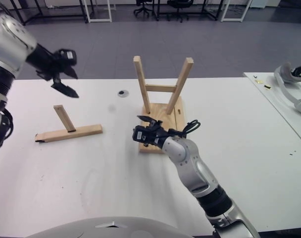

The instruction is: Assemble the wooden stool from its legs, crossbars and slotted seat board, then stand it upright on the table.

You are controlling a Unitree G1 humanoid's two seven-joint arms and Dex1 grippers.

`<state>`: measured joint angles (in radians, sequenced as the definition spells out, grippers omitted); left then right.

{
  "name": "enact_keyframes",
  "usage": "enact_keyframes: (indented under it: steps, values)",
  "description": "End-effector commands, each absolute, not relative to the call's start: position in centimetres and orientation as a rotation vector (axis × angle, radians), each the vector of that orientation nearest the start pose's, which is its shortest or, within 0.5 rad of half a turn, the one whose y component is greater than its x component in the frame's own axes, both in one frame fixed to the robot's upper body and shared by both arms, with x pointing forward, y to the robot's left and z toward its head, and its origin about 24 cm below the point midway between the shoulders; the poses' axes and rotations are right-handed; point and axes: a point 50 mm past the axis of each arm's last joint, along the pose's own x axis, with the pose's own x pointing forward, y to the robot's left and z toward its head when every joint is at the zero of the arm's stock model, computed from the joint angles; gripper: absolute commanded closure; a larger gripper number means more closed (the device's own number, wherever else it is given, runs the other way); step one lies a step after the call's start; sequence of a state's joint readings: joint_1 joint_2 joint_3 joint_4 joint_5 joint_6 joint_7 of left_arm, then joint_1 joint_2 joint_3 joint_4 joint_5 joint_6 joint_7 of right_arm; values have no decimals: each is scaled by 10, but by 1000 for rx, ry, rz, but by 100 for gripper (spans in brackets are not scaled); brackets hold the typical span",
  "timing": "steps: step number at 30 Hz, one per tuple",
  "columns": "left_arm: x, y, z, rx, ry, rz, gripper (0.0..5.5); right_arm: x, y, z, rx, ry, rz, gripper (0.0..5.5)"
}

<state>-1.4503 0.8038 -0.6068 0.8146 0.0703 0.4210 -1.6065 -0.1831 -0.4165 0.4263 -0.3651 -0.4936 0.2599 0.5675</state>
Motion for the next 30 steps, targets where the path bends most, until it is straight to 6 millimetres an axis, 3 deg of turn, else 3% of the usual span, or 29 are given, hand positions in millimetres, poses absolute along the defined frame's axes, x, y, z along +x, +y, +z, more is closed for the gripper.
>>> enact_keyframes:
  steps: [1,3,5,8,12,18,23,30]
  values:
    - [360,257,323,881,488,-872,87,244,-98,100,-955,-62,786,277]
    - [358,289,300,1018,539,-772,87,244,-97,100,-953,-61,785,277]
    - [345,328,265,1147,739,-709,106,244,-98,99,-955,-60,797,277]
    - [325,357,234,1173,882,-744,156,243,-101,99,-967,-52,819,277]
    - [316,366,216,1275,918,-796,224,243,-102,101,-975,-52,846,277]
    - [310,354,159,1344,927,-1015,228,245,-101,103,-988,-62,904,277]
    - [311,345,134,1252,826,-1011,228,248,-103,105,-1010,-70,946,277]
    - [310,330,110,1038,830,-1069,228,256,-106,112,-1044,-90,988,277]
